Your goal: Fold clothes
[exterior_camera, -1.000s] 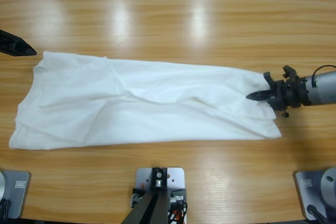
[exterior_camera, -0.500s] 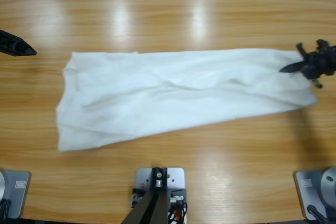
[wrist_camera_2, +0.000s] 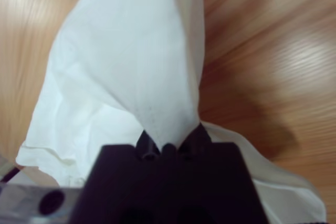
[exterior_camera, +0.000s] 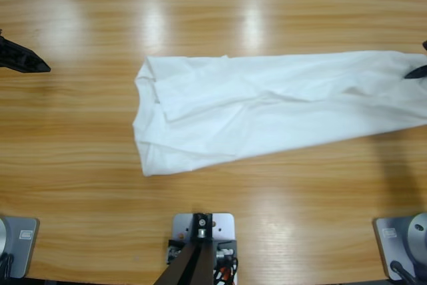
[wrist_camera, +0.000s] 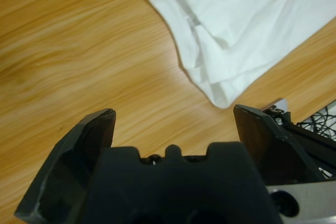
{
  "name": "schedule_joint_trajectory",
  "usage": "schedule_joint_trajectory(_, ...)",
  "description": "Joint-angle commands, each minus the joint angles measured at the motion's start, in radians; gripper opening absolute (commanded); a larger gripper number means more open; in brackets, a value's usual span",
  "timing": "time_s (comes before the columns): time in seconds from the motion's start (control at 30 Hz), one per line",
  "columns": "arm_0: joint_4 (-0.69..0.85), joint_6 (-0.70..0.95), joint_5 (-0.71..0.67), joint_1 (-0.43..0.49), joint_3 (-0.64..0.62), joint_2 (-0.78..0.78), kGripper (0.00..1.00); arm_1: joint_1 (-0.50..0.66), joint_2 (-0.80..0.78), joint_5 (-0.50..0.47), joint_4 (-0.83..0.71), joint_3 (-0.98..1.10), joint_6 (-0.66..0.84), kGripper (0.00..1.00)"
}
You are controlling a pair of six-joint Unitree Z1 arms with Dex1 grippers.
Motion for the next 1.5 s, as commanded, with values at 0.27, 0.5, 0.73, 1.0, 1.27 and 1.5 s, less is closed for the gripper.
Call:
schedule_joint_trajectory(0.27,-0.003,-0.010,0.008,-0.010,0.027,0.058,0.891,-0.091,0.025,-0.067,0.086,-0.111,-0.014,0.000)
schedule_joint_trajectory(0.5,-0.003,-0.010,0.000,-0.012,0.031,0.061,0.891,0.005,-0.053,-0.104,0.169,-0.181,-0.029,0.000)
schedule_joint_trajectory(0.73,-0.003,-0.010,-0.016,-0.016,0.030,0.062,0.890,0.171,-0.108,-0.151,0.345,-0.372,-0.027,0.000)
schedule_joint_trajectory(1.0,-0.003,-0.010,-0.030,-0.018,0.035,0.063,0.890,0.470,-0.120,-0.189,0.414,-0.464,0.053,0.000)
schedule_joint_trajectory(1.27,-0.003,-0.009,-0.052,-0.019,0.038,0.064,0.890,0.779,-0.076,-0.221,0.462,-0.606,0.170,0.000)
schedule_joint_trajectory(1.5,-0.003,-0.009,-0.055,-0.025,0.039,0.062,0.890,0.933,0.015,-0.228,0.554,-0.823,0.222,0.000)
